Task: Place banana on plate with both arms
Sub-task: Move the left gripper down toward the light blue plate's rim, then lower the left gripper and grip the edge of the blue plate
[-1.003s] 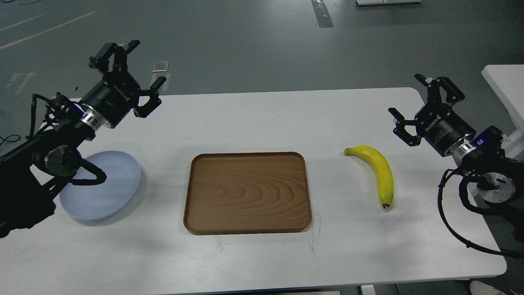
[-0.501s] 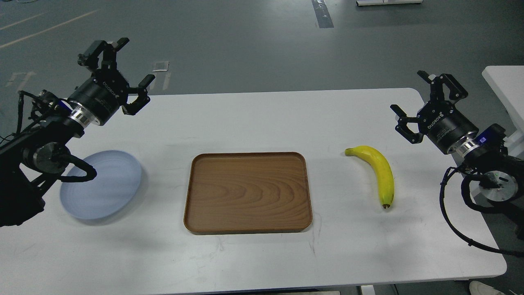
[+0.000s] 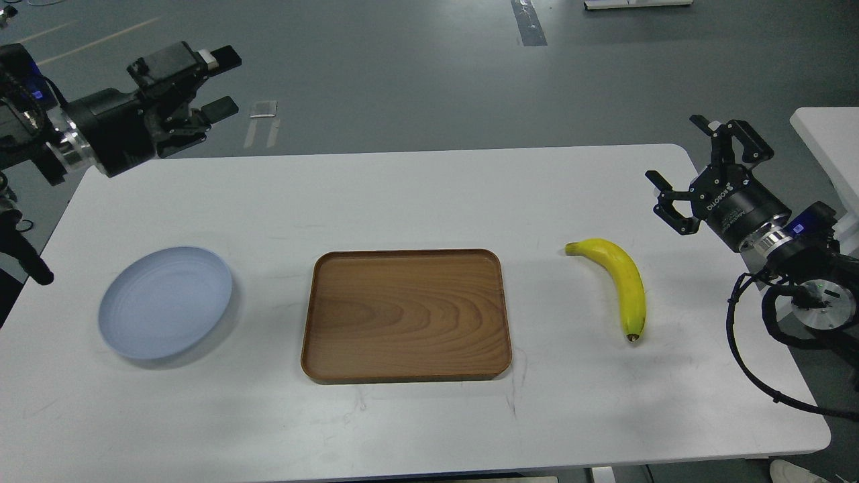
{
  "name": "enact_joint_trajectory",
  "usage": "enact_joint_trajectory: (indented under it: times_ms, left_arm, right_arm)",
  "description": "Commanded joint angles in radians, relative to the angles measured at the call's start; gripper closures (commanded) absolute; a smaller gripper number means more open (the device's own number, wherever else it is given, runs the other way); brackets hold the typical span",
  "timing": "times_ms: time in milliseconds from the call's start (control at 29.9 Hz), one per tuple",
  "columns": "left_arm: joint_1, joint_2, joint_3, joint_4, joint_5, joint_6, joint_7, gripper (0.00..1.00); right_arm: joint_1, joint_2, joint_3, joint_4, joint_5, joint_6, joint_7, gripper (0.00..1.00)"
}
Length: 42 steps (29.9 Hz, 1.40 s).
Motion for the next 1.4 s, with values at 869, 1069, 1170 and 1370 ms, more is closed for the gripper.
enact_joint_trajectory:
  times_ms: [869,1069,1170,1370]
  left_arm:
    - [0.167,-0.09,0.328,0.534,0.433,0.313,0.0,0.04]
    - [0.167,-0.09,0.39,0.553,0.346,0.319,0.0,0.09]
    - [0.167,-0.09,0.419,0.553,0.338,0.32,0.0,0.11]
    - [0.181,-0.09,0.421,0.559,0.328,0.319,0.0,0.25]
  right_arm:
    - [-0.01,-0.012,0.005,0.008,0.0,0.0,0.007,0.0]
    - [-0.011,-0.012,0.005,0.013,0.0,0.0,0.007,0.0]
    - [-0.013,-0.012,0.005,0.014,0.0,0.0,0.007,0.0]
    - [-0.013,-0.012,0.005,0.019,-0.003,0.0,0.007,0.0]
